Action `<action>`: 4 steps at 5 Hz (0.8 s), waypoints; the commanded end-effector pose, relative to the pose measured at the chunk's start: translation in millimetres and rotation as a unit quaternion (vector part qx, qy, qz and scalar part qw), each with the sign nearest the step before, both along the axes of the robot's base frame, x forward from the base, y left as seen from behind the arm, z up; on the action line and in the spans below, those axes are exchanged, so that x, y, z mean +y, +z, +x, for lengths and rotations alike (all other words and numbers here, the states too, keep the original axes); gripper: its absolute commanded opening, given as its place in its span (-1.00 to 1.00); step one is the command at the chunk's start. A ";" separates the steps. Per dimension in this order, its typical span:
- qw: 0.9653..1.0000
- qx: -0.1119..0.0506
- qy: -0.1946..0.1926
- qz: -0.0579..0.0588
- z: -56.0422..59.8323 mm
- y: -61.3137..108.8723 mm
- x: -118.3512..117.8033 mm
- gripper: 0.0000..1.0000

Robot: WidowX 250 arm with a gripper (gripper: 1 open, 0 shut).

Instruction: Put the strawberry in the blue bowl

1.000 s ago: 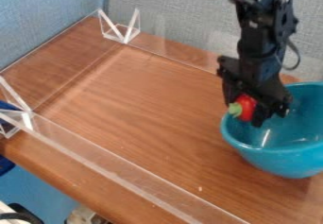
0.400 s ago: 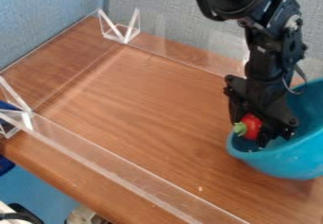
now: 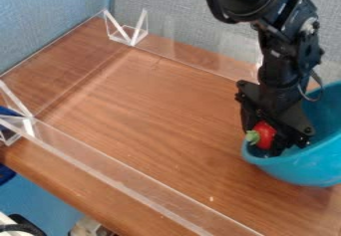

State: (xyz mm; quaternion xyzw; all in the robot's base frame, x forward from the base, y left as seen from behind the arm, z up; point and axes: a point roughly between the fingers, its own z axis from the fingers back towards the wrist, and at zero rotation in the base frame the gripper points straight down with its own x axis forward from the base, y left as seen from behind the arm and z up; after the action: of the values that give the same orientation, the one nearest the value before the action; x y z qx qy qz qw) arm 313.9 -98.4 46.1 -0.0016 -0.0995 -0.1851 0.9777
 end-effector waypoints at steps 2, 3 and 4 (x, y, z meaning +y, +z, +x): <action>1.000 -0.024 -0.009 -0.010 -0.8 15.5 -8.0 -1.00; 1.000 -0.021 -0.009 -0.009 -1.6 13.4 -8.8 -1.00; 1.000 -0.018 -0.009 -0.009 -2.8 11.4 -9.4 1.00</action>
State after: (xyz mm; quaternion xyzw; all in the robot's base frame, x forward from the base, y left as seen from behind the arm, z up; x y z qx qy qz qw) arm 307.5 -104.4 42.3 -0.0047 -0.0938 -0.1893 0.9774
